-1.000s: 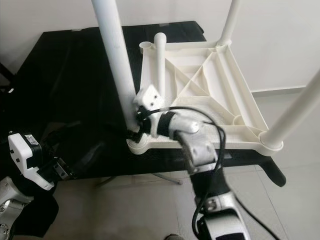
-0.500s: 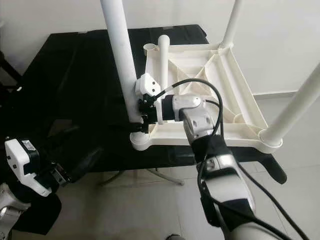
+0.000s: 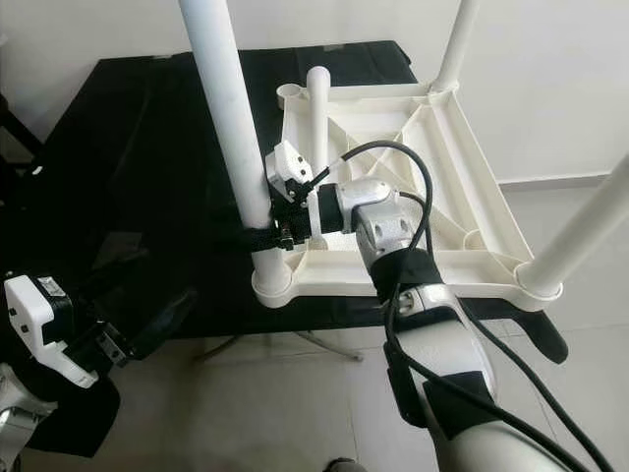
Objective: Building children table
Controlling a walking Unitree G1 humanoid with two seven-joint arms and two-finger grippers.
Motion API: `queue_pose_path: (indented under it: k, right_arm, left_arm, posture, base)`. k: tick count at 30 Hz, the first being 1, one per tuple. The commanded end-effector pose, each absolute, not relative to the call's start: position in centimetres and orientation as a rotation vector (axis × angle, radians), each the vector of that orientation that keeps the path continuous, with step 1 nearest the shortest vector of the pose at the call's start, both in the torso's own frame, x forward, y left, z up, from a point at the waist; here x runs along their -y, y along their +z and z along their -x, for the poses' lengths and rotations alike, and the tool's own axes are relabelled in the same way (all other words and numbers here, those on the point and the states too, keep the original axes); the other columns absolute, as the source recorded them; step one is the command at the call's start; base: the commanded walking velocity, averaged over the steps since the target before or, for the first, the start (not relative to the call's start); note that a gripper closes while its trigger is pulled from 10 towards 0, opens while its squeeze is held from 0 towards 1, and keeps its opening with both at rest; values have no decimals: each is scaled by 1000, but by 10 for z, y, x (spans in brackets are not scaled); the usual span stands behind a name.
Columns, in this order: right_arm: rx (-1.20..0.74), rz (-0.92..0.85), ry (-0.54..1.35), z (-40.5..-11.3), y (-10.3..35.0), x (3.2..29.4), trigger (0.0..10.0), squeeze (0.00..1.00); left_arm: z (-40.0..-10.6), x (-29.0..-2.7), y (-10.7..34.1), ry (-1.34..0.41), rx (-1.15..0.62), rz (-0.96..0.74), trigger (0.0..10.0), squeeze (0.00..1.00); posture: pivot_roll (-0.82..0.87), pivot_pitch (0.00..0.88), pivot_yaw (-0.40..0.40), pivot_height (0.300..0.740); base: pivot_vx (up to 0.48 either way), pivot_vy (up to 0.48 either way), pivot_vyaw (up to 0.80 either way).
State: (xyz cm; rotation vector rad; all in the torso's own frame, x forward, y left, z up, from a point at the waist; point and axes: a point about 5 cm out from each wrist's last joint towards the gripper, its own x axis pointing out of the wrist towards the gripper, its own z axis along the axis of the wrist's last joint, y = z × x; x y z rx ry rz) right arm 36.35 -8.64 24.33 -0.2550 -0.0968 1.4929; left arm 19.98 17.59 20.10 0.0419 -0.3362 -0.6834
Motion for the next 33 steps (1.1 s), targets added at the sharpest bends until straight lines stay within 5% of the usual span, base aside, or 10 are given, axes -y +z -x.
queue_pose_path:
  k: [1,4,7,15,20,21,25,26,32,33]
  right_arm:
    - [102,293,1341,-367,235,93,0,0]
    - [75,225,1191,-365,221,97,0,0]
    - [-115,113,435,-319,142,99,0,0]
    - [-93,92,523,-314,140,55,0,0]
    - [-71,101,527,-323,151,54,0,0]
    - [-51,106,545,-324,157,54,10000,0]
    - [-38,110,556,-323,162,54,10000,0]
    - [-5,59,623,-321,175,52,10000,1000]
    - [144,47,999,-320,219,59,10000,1000]
    - [154,127,1113,-320,222,64,10000,380]
  left_arm:
    - [-198,-177,202,-684,332,-58,10000,0]
    - [-198,-177,202,-683,333,-58,10000,0]
    - [-200,-180,201,-678,332,-56,10000,0]
    - [-209,-177,202,-715,344,-59,10000,0]
    - [-210,-179,205,-701,356,-65,10000,0]
    - [-210,-179,204,-701,353,-63,10000,0]
    - [-209,-178,203,-702,352,-62,10000,0]
    - [-209,-177,203,-703,349,-60,10000,0]
    - [-207,-177,203,-702,348,-58,10000,0]
    - [-206,-178,202,-700,347,-59,10000,0]
  posture:
    - [0,180,27,740]
    - [-3,178,16,740]
    - [-24,177,36,740]
    - [-29,136,40,740]
    - [-22,136,44,740]
    - [-14,139,51,740]
    - [-10,139,51,740]
    - [-2,140,51,740]
    - [10,147,42,740]
    - [15,149,41,740]
  base:
    - [0,0,0]
    - [0,0,0]
    - [0,0,0]
    - [0,0,0]
    - [0,0,0]
    - [0,0,0]
    - [0,0,0]
    - [0,0,0]
    - [0,0,0]
    - [0,0,0]
